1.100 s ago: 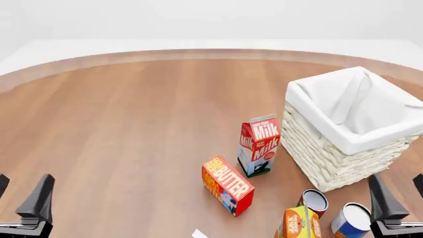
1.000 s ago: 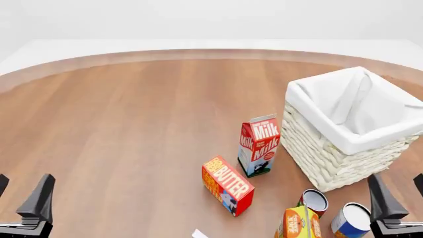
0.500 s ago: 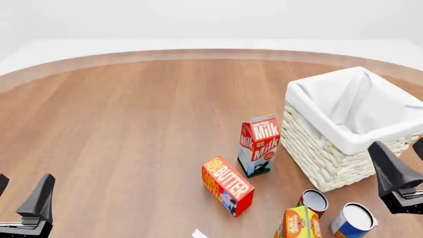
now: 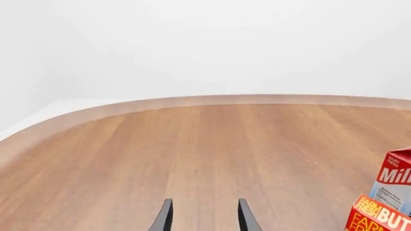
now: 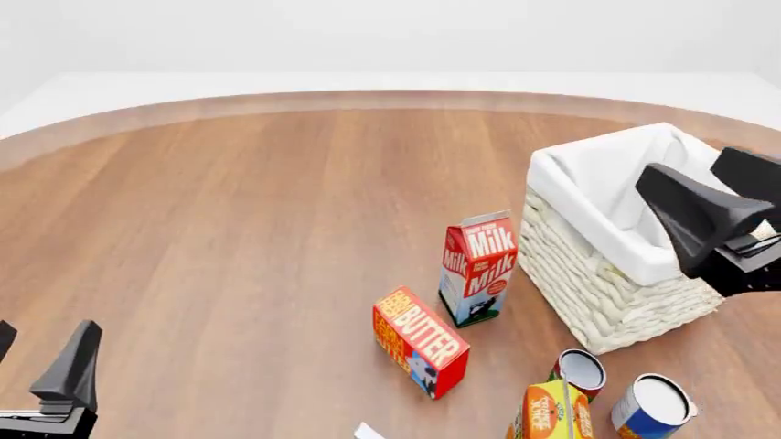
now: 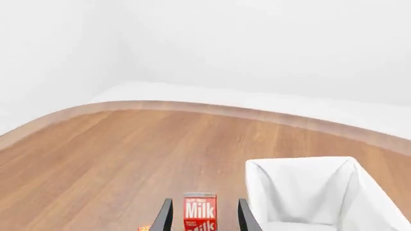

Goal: Pick up the cream cheese box and the butter, and put them in the basket.

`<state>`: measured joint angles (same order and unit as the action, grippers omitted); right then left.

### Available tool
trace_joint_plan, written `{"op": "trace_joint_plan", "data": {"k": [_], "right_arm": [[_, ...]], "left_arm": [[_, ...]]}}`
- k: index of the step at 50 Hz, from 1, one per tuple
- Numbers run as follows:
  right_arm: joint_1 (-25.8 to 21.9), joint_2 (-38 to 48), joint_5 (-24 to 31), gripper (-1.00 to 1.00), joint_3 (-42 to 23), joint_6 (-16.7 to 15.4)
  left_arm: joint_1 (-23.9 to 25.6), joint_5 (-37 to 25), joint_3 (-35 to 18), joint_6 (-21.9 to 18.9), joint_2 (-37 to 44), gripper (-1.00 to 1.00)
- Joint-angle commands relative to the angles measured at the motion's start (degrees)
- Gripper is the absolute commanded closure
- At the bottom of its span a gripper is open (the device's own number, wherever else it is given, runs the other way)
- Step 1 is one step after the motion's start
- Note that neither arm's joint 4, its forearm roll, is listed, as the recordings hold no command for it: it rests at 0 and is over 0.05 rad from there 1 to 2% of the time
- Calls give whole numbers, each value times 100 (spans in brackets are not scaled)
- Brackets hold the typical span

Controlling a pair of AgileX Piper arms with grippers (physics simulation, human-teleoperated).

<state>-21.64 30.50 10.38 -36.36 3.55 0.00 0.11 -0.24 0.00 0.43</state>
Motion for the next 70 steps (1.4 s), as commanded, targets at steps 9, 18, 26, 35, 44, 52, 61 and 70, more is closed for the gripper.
{"op": "trace_joint_plan", "data": {"k": [9, 18, 26, 35, 44, 52, 61, 70], "right_arm": [[-779, 1431, 274, -100, -1348, 221], [-1128, 1977, 547, -100, -1894, 143], [-1335, 2310, 650, -100, -2098, 227], [-1503, 2596, 807, -100, -2328, 299], [-1689, 2940, 1051, -100, -2706, 290], [-1783, 3163, 1046, -100, -2644, 421], [-1835, 3342, 1113, -100, -2734, 502], [-1766, 3589, 1408, -100, -2963, 468]], "left_arm": [[0, 0, 0, 0, 0, -100], [0, 0, 0, 0, 0, -100], [0, 0, 0, 0, 0, -100], [0, 0, 0, 0, 0, -100], [0, 0, 0, 0, 0, -100], [0, 0, 0, 0, 0, -100], [0, 0, 0, 0, 0, -100], [0, 0, 0, 0, 0, -100]]}}
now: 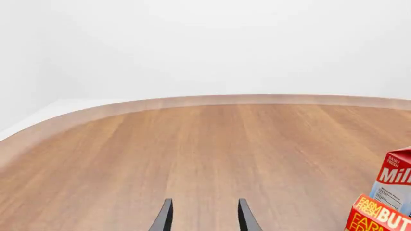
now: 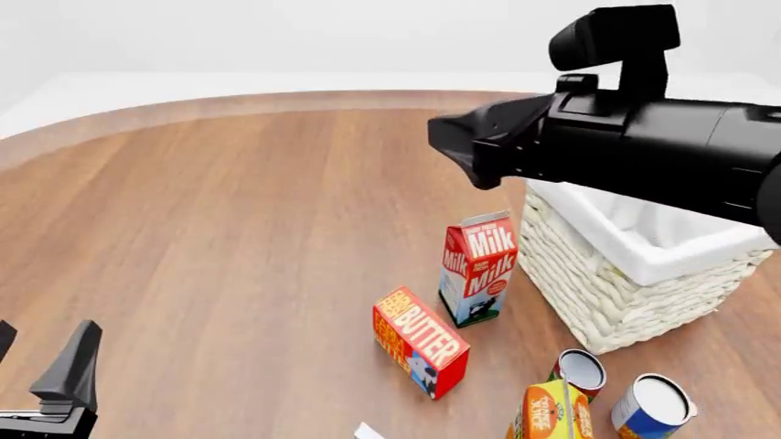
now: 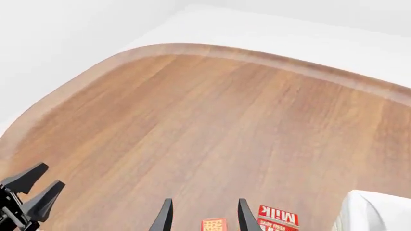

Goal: Pick up the cream cheese box and the butter, and put them in the basket.

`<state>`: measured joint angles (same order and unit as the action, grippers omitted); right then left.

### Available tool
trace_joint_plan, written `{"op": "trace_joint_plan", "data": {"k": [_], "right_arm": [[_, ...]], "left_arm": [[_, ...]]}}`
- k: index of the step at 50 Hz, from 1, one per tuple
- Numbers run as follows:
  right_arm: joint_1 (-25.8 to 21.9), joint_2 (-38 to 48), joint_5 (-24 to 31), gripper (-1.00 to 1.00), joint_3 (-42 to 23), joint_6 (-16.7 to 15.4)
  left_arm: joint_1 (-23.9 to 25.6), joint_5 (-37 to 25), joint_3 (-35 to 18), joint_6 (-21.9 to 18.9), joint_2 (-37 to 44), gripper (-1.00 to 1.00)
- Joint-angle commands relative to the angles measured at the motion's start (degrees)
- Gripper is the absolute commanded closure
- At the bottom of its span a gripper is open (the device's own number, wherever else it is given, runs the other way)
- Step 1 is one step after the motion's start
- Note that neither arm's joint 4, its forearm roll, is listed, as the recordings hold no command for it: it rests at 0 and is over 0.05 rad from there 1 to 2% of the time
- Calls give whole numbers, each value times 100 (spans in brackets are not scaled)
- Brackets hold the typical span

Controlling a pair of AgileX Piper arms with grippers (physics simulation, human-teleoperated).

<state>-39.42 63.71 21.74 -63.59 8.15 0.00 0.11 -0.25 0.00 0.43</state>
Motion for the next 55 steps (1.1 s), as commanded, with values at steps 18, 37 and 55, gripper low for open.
{"op": "trace_joint_plan", "data": {"k": [18, 37, 55], "right_arm": [[-66, 374, 410, -100, -136, -19], [-51, 260, -32, -100, 616, 222], [-31, 260, -308, -100, 1227, 326]], "left_arm": [[0, 0, 0, 0, 0, -100], [0, 0, 0, 0, 0, -100], [0, 0, 0, 0, 0, -100]]}}
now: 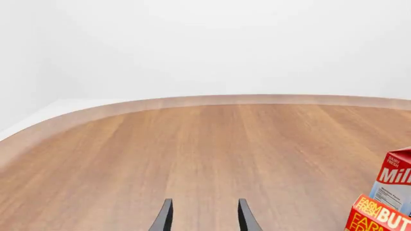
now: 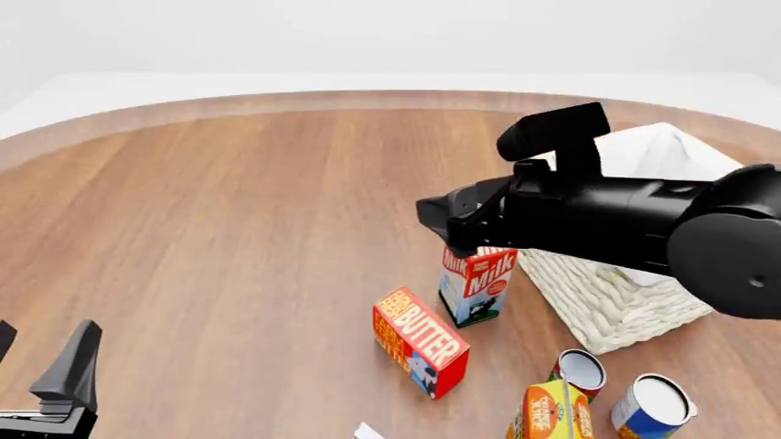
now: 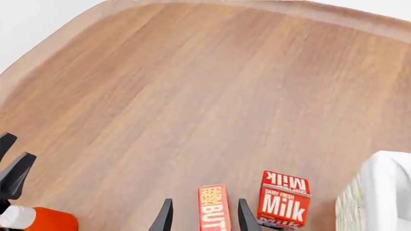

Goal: Pick up the cream cheese box and the butter, and put them in the basket.

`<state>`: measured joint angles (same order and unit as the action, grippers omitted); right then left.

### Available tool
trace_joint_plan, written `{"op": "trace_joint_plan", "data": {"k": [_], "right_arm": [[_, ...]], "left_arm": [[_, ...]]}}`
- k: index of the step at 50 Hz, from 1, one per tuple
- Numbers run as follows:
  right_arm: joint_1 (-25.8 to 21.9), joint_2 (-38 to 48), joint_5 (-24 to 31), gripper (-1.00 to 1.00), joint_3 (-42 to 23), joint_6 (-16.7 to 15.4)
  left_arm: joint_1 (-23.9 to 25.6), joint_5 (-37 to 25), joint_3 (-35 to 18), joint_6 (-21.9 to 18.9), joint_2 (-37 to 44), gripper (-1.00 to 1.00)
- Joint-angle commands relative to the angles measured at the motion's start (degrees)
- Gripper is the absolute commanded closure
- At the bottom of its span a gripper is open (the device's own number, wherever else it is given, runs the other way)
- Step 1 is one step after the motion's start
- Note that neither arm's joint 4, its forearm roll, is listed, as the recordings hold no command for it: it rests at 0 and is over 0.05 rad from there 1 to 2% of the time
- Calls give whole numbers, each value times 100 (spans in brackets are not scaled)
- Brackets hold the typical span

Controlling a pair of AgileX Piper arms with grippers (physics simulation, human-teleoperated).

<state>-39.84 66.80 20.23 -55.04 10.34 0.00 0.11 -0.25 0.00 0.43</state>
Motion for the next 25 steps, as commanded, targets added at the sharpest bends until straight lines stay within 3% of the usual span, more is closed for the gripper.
{"op": "trace_joint_plan", "data": {"k": [1, 25], "right_arm": [[-13, -139, -547, -100, 943, 444], [80, -184, -629, -100, 1239, 417]], "left_arm": [[0, 0, 0, 0, 0, -100], [0, 0, 0, 0, 0, -100]]}}
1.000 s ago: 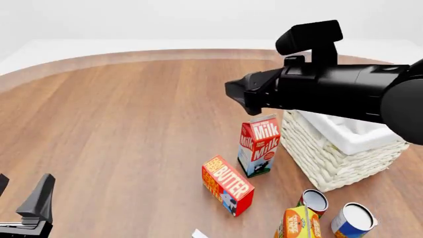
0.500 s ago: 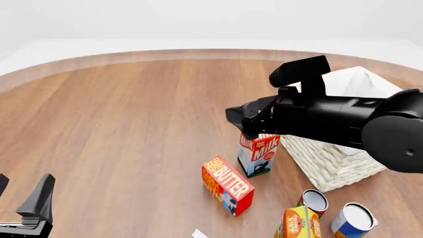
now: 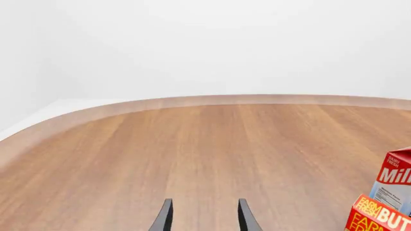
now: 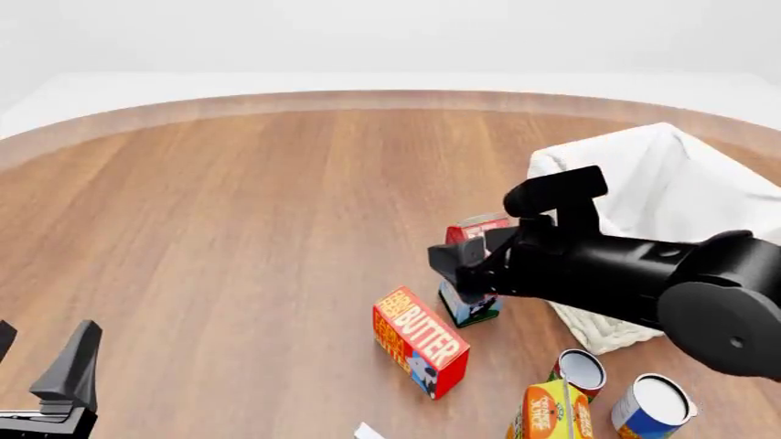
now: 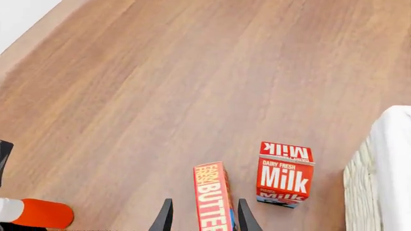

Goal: Pick up the cream cheese box and the butter, and put them in the basket.

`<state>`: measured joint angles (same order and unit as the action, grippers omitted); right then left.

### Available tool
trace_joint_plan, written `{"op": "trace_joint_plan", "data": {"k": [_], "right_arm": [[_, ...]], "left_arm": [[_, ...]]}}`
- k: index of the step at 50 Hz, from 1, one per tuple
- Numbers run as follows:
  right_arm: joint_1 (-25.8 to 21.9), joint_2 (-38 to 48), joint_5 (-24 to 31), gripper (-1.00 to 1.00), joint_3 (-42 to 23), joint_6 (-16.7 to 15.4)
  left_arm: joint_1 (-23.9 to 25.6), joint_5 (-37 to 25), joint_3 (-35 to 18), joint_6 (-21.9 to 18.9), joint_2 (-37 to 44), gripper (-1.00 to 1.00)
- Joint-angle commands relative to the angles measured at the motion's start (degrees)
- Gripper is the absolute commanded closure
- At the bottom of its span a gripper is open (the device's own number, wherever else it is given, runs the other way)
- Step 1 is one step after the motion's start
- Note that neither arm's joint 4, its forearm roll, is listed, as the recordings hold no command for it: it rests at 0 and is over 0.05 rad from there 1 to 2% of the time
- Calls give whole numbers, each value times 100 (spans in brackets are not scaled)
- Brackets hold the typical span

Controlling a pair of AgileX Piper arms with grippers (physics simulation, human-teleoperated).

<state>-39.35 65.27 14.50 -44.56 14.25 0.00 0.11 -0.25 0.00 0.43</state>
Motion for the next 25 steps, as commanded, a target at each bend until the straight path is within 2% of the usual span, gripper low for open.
{"op": "trace_joint_plan", "data": {"k": [1, 8, 17, 20, 22, 25], "right_arm": [[41, -32, -51, -100, 187, 15], [40, -13, -218, -100, 389, 141], [-25, 204, -306, -100, 396, 111], [-42, 249, -276, -100, 368, 112], [-144, 315, -201, -100, 311, 279], [-127, 272, -14, -100, 101, 198]], "left_arm": [[0, 0, 0, 0, 0, -100], [0, 0, 0, 0, 0, -100], [0, 0, 0, 0, 0, -100], [0, 0, 0, 0, 0, -100], [0, 0, 0, 0, 0, -100], [0, 0, 0, 0, 0, -100]]}}
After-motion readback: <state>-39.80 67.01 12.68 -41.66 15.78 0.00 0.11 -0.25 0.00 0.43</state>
